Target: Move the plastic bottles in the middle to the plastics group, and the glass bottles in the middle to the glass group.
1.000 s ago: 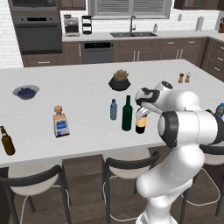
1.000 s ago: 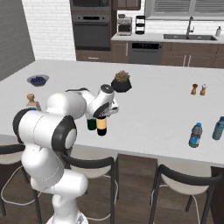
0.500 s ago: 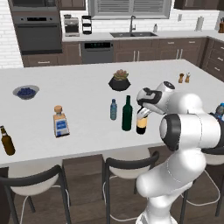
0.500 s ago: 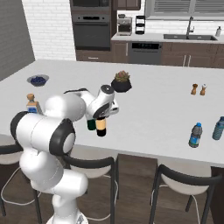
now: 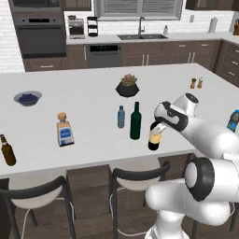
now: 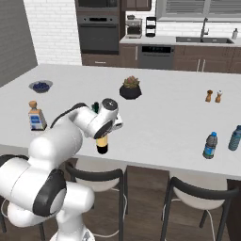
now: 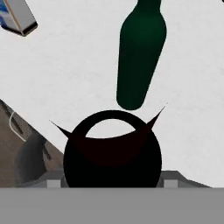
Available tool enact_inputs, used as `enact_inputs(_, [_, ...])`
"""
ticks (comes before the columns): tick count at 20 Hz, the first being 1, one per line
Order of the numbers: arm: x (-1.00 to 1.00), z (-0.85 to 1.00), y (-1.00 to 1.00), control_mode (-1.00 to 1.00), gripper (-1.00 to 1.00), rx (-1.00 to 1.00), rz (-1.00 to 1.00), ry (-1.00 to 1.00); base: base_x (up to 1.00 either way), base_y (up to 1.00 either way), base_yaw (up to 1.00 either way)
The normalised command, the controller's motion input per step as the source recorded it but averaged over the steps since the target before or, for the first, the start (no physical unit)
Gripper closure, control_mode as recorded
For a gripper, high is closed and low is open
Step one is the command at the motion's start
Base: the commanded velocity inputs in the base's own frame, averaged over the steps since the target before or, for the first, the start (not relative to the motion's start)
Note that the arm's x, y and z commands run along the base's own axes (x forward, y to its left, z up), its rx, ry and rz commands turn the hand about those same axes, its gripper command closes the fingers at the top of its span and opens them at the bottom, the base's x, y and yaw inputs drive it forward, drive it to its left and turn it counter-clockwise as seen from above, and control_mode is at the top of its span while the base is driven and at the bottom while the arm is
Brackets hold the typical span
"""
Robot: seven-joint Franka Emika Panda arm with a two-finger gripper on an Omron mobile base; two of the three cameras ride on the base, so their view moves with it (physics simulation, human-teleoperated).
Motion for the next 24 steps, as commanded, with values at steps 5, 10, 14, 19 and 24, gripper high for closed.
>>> enact_inputs(5, [-0.37, 0.29, 0.9, -1.0, 1.0, 0.0, 0.08, 0.0, 0.0, 0.0, 0.0])
enact_inputs(10, [-0.01, 0.28, 1.0, -1.0, 1.0, 0.0, 0.09, 0.0, 0.0, 0.0, 0.0])
enact_inputs(14, [0.14, 0.28, 1.0, -1.0, 1.0, 0.0, 0.11, 0.0, 0.0, 0.0, 0.0])
enact_inputs(19, [0.59, 0.23, 1.0, -1.0, 1.0, 0.0, 0.11, 0.0, 0.0, 0.0, 0.0])
enact_inputs(24, [0.74, 0.09, 0.87, -1.0, 1.0, 0.0, 0.05, 0.0, 0.0, 0.0, 0.0])
